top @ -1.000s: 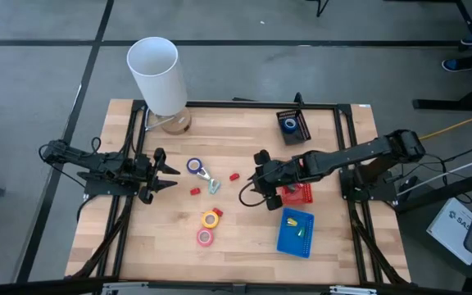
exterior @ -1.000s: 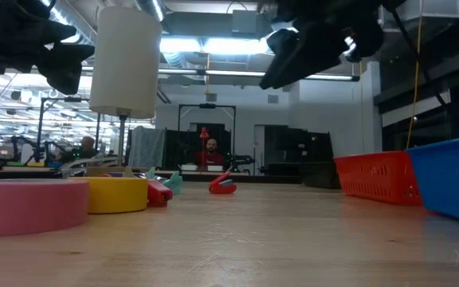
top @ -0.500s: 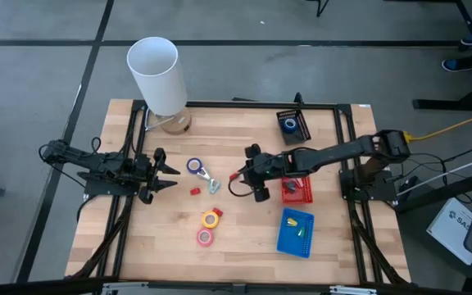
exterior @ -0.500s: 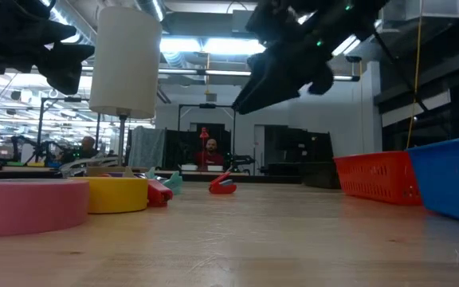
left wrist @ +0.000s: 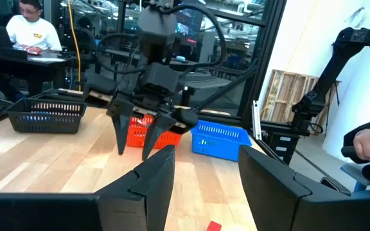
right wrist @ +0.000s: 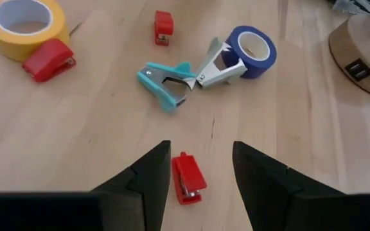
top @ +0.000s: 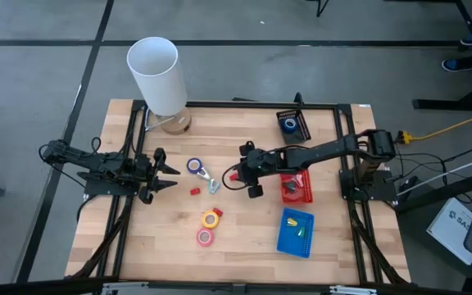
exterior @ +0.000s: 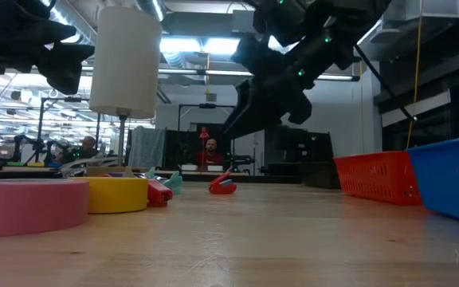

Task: Pick and place Stapler, Stapler remover, tape
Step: Put the top right red stapler into the blue basket

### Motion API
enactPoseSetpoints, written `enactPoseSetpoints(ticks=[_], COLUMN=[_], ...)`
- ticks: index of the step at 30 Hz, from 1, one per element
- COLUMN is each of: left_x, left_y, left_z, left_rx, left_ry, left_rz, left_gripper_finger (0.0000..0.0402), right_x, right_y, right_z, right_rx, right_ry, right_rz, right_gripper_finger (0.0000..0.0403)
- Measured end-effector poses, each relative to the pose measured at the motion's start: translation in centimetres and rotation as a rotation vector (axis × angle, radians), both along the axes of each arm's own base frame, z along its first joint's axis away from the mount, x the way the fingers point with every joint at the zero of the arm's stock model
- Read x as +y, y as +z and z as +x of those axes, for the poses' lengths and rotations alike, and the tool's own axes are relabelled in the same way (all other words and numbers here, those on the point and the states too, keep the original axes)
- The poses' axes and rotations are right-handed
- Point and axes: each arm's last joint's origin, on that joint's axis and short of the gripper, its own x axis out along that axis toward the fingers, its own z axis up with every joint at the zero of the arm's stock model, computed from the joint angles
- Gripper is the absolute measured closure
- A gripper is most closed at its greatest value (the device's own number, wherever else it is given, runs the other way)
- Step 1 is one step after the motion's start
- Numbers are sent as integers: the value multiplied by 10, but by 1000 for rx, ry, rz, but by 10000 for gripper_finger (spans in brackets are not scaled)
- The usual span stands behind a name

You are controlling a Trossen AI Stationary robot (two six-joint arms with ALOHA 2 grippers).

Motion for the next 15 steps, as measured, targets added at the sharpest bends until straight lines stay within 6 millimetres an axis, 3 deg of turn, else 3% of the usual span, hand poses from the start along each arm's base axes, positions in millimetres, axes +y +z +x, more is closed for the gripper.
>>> enactPoseSetpoints(ticks=[15], left_x=[0], left_y=[0], left_z=[0], left_rx=[0], left_ry=[0], left_rz=[0], left_gripper_finger=[233], right_x=[-19], right_y=[-33], right_z=[10], right_rx=[33], right_ry=[49], right_rz=[-44], right_gripper_finger=[233])
